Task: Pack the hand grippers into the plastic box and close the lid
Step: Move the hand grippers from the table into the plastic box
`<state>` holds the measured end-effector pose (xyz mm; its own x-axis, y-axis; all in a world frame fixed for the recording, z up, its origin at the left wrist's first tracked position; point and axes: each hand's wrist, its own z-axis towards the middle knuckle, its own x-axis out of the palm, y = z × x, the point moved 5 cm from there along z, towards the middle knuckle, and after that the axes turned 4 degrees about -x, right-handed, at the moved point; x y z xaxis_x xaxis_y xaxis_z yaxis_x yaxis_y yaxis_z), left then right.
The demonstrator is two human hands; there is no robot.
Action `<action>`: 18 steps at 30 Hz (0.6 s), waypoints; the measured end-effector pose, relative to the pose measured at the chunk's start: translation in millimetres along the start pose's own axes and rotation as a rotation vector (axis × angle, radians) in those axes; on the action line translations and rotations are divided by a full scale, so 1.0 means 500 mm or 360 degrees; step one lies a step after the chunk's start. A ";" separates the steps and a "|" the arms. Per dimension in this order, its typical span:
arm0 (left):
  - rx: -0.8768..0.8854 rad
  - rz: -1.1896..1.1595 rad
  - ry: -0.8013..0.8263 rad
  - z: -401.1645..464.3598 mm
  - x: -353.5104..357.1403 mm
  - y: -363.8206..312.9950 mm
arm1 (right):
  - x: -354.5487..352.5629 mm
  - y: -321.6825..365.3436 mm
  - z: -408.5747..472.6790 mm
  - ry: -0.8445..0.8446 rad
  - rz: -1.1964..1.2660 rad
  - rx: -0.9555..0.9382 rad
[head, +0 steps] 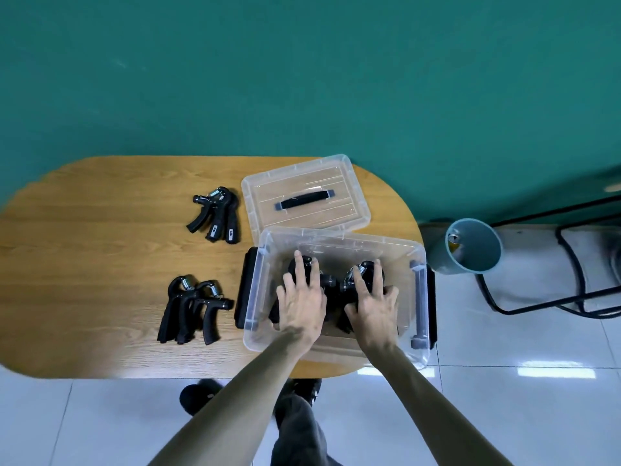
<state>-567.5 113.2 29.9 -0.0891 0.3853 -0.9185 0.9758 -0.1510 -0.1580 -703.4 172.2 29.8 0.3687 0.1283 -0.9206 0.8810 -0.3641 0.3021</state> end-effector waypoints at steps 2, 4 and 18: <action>-0.0002 0.0022 -0.0009 0.005 0.005 -0.003 | 0.005 -0.002 0.005 0.0021 0.0023 -0.0016; -0.0016 0.0042 -0.0009 0.011 0.011 -0.002 | 0.012 -0.005 0.007 0.0038 0.0024 -0.0041; -0.0067 0.0065 -0.0013 0.017 0.032 0.003 | 0.042 -0.009 0.016 0.0148 -0.0162 -0.0044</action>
<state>-569.1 111.2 11.9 -0.0507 0.3720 -0.9269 0.9862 -0.1279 -0.1053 -702.1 169.3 7.0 0.3015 0.2486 -0.9205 0.9227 -0.3193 0.2160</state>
